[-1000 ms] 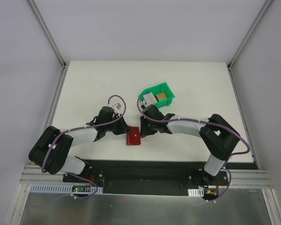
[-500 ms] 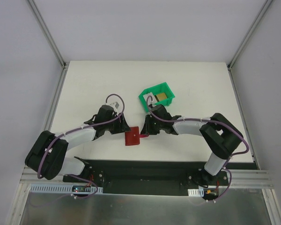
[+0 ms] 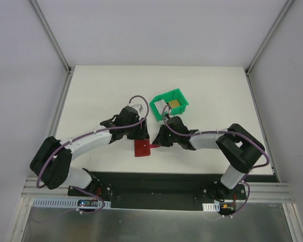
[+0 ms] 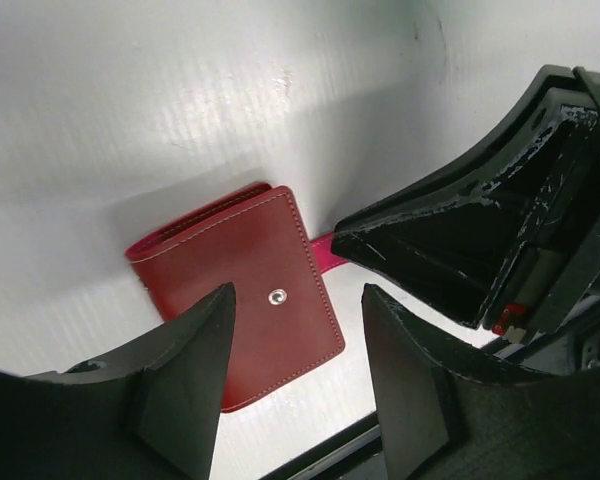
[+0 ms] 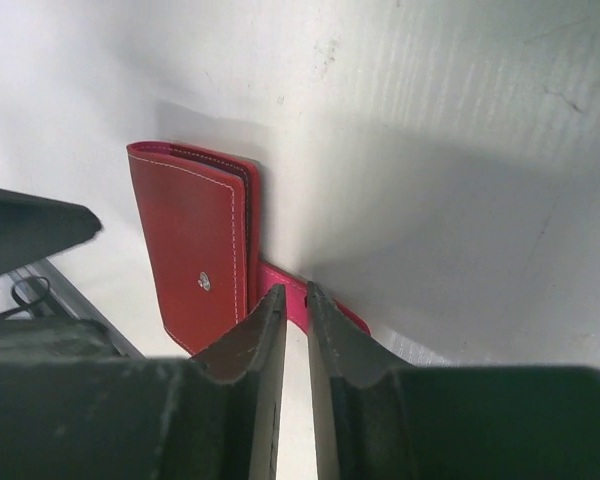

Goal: Put the credit cards into the card holder
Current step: Open the card holder at the center of the board.

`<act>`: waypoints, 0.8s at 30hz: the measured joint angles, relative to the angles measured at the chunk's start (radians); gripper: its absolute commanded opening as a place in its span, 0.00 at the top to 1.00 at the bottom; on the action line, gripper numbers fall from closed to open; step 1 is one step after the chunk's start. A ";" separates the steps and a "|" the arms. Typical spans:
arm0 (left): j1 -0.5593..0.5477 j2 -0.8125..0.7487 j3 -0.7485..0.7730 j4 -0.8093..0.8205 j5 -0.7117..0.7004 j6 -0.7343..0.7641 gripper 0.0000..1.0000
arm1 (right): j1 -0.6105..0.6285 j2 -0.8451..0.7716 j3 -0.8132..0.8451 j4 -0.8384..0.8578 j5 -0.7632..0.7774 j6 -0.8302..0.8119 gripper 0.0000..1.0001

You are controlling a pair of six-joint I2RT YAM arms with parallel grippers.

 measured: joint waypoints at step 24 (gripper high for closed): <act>-0.227 0.433 0.418 -0.450 -0.313 0.026 0.41 | -0.005 -0.008 -0.166 0.297 0.017 0.142 0.82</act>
